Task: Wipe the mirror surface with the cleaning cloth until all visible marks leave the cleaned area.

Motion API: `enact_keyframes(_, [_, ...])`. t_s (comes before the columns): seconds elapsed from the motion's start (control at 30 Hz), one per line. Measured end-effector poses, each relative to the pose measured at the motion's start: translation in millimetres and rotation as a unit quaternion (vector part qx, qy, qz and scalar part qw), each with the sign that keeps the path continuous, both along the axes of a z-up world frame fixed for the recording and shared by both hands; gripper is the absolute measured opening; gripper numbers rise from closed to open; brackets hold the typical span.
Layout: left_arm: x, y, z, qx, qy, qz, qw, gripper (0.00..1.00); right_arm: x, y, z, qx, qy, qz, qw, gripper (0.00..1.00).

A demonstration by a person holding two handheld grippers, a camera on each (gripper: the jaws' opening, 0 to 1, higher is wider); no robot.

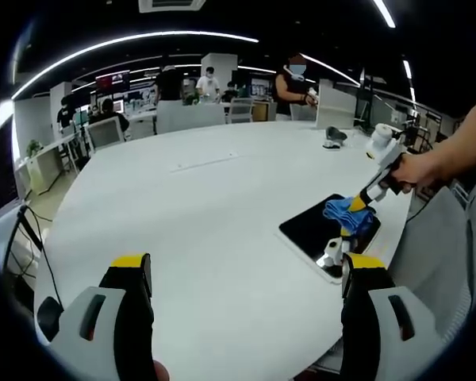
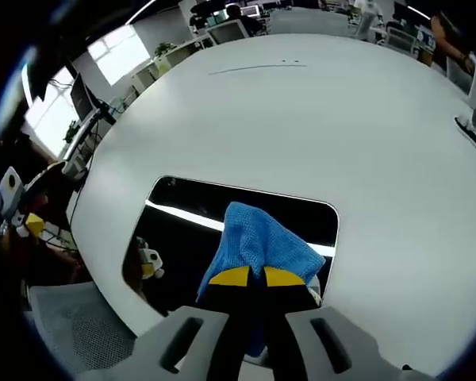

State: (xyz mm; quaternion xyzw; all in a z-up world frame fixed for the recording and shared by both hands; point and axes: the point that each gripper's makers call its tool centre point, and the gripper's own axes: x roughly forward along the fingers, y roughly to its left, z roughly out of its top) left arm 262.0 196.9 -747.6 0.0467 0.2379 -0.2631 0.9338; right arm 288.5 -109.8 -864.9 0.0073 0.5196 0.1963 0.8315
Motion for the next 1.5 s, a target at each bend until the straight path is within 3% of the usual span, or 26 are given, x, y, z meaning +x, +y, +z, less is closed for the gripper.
enact_keyframes(0.57, [-0.3,-1.7,-2.7,0.001,0.003,-0.004,1.0,0.99,-2.7,-30.4,0.7,-0.003,0.017,-0.038,0.9991,0.0])
enact_keyframes(0.9, [0.8,-6.3,-2.0,0.004,0.003,-0.01,0.9999,0.99,-2.8,-44.6,0.5,-0.017,0.009,-0.039,0.9991,0.0])
enact_keyframes(1.5, [0.3,-10.9,-2.5,0.002,0.003,-0.009,1.0,0.99,-5.3,-49.6,0.2,-0.036,0.009,-0.04,0.9985,0.0])
